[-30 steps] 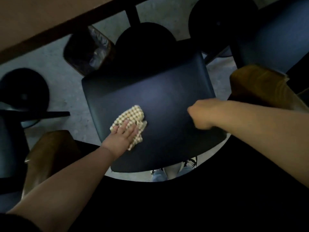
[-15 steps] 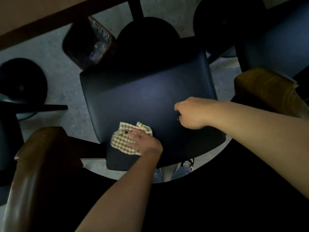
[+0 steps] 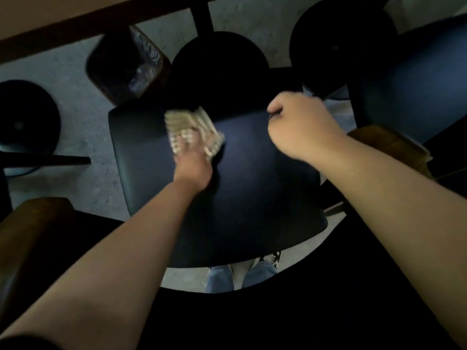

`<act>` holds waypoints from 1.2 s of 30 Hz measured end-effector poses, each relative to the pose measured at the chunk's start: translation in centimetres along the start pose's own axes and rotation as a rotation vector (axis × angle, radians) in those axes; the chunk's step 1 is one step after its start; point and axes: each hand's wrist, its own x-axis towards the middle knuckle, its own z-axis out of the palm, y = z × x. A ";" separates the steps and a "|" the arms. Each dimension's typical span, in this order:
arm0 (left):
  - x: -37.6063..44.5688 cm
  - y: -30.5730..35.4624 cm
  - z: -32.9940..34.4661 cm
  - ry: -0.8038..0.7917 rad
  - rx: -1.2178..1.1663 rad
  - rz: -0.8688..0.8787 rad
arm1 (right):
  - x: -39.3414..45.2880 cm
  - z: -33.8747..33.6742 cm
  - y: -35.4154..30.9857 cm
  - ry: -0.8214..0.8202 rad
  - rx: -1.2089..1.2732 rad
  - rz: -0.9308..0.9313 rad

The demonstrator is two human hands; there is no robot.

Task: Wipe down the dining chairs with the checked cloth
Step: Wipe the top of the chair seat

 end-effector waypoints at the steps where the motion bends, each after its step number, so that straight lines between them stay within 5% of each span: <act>1: 0.1 0.1 1.2 -0.085 0.076 0.029 | 0.2 -0.8 0.1 0.066 0.076 0.022; 5: -1.9 1.8 4.9 -0.148 0.256 0.137 | 0.6 -0.6 -0.1 -0.073 0.000 0.031; 8: -4.5 1.8 6.5 -0.221 0.433 0.387 | 0.3 0.8 -0.3 -0.250 0.052 -0.034; 11: -6.5 1.3 7.8 -0.381 0.650 0.807 | 0.4 0.8 0.2 -0.213 0.083 -0.035; 16: -4.1 0.1 5.8 -0.418 0.762 1.017 | 0.8 0.5 0.6 -0.118 0.066 0.016; 19: 0.1 -1.4 1.3 -0.336 0.781 0.948 | 0.8 0.3 0.3 -0.084 0.070 0.030; 23: 6.3 -2.9 -4.3 -0.052 0.609 0.494 | 0.7 0.2 0.0 -0.053 0.081 0.053; 26: 7.5 -0.6 -3.6 -0.050 0.435 0.218 | 0.8 0.0 -0.2 -0.051 0.103 0.086; 31: -0.2 6.7 6.7 -0.070 0.494 0.464 | 0.7 -0.6 -0.3 -0.015 0.115 0.091; 36: -7.9 6.9 9.9 -0.381 0.634 0.887 | 0.2 -0.7 0.0 -0.117 -0.059 0.099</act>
